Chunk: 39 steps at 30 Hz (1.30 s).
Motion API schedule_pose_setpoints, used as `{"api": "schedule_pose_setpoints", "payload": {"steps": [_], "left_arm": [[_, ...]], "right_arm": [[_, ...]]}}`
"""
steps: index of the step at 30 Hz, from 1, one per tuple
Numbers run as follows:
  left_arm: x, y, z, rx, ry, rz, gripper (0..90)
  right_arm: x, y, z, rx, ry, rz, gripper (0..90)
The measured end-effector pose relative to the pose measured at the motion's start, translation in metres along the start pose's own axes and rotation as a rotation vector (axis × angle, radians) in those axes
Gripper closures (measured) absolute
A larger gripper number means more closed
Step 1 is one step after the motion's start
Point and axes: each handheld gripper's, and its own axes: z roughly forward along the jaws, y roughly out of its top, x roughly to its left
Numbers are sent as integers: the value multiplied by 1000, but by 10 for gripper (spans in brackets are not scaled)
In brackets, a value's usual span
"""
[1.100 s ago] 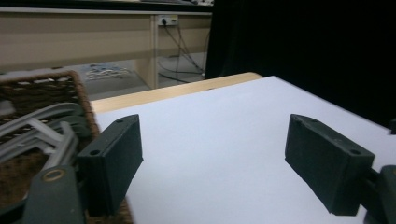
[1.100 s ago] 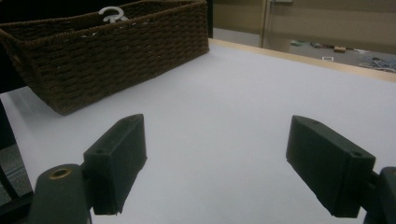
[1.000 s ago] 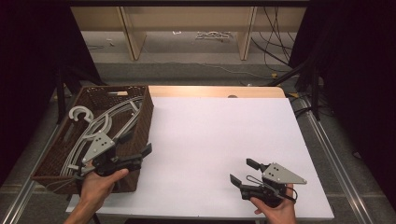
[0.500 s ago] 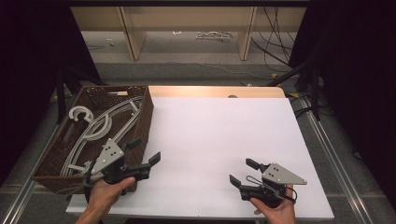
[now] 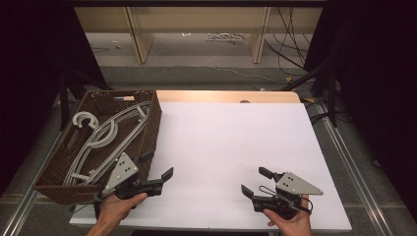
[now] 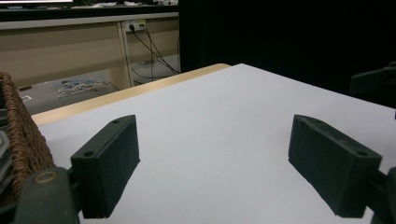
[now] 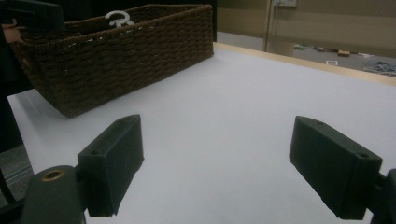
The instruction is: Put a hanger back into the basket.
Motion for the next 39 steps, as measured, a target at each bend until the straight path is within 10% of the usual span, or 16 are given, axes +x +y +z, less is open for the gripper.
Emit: {"api": "schedule_pose_setpoints", "payload": {"steps": [16, 39], "left_arm": [[-5, -20, -16, 16, -6, 75, 161], [-6, -20, -13, 4, -25, 45, 163]], "right_arm": [[5, 0, -9, 0, -11, 0, 158], [6, -2, -14, -22, 0, 1, 157]]}}
